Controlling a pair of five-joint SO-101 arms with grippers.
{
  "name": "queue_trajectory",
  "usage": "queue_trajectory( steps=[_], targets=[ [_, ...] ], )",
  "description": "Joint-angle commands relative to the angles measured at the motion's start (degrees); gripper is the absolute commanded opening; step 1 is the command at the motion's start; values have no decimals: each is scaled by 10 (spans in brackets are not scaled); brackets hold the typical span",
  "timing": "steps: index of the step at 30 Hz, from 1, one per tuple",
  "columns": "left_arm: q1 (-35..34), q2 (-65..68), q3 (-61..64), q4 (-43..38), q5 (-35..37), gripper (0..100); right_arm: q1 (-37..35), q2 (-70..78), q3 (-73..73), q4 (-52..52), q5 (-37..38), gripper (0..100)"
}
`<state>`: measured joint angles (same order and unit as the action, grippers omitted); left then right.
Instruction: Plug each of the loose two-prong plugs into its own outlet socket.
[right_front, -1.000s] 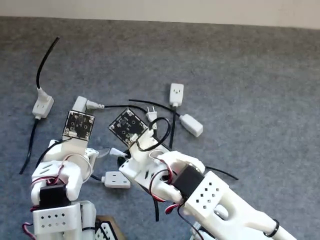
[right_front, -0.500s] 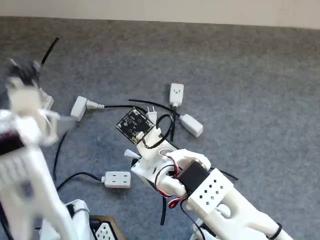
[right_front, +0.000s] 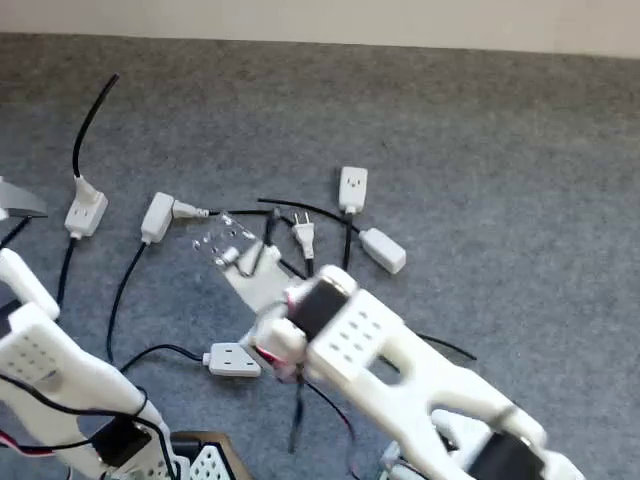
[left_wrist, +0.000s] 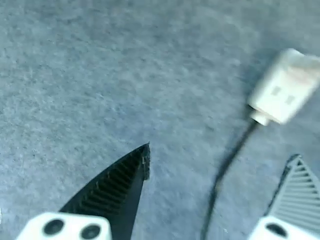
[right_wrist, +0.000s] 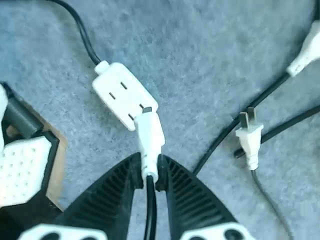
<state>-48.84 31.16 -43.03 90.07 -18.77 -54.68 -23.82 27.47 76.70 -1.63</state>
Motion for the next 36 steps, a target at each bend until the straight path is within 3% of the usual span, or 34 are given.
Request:
queue_trajectory(
  steps=[1, 7, 14, 25, 36],
  targets=[
    [-26, 71, -112, 4, 1, 396, -10, 116, -141, 72, -91, 5],
    [-39, 170, -212, 2, 0, 396, -27, 247, -301, 170, -290, 9],
    [-47, 260, -330, 6, 0, 396, -27, 345, -419, 229, -367, 9],
    [-51, 305, -397, 6, 0, 396, -88, 367, -422, 243, -382, 5],
    [-48, 306, -397, 7, 1, 396, -73, 366, -350, 243, -382, 5]
  ],
)
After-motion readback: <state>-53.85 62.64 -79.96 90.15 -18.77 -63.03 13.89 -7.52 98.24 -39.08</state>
